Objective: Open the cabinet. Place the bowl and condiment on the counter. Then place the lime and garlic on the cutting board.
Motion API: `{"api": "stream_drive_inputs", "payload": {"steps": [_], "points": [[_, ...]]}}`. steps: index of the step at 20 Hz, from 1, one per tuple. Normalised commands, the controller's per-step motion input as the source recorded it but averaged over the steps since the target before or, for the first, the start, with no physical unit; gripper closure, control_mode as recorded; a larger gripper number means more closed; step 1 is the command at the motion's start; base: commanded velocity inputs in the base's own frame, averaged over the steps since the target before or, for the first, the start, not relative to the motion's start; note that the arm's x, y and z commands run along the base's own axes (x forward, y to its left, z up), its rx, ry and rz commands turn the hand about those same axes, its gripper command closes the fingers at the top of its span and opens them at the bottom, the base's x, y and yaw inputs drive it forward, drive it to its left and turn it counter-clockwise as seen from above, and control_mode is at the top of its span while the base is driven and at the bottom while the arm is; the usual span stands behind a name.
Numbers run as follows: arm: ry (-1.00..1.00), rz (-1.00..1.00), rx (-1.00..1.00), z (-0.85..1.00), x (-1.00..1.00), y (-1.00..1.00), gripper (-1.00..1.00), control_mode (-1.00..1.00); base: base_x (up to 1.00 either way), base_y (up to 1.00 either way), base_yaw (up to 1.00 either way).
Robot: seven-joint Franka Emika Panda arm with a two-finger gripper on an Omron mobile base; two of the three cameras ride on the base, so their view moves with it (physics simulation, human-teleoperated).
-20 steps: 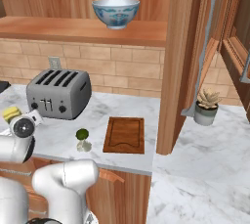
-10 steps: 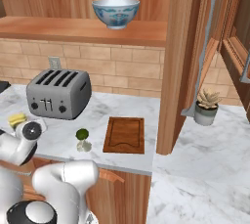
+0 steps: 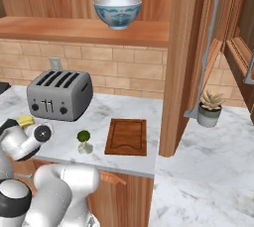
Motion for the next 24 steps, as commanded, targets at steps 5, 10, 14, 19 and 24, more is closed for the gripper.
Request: {"api": "stream_drive_inputs", "payload": {"steps": [5, 10, 14, 19, 24], "points": [[0.00, 0.00, 0.00, -0.22, 0.44, 0.09, 1.00, -1.00, 0.00, 0.00, 0.00], [0.00, 0.00, 0.00, -0.09, 0.29, 0.02, 1.00, -1.00, 0.00, 0.00, 0.00], [0.00, 0.00, -0.06, -0.25, 0.21, 0.12, 1.00, -1.00, 0.00, 0.00, 0.00], [0.00, -0.01, -0.08, -0.23, 0.19, 0.16, 1.00, -1.00, 0.00, 0.00, 0.00], [0.00, 0.00, 0.00, -0.20, 0.02, -0.01, 1.00, -1.00, 0.00, 0.00, 0.00]]}}
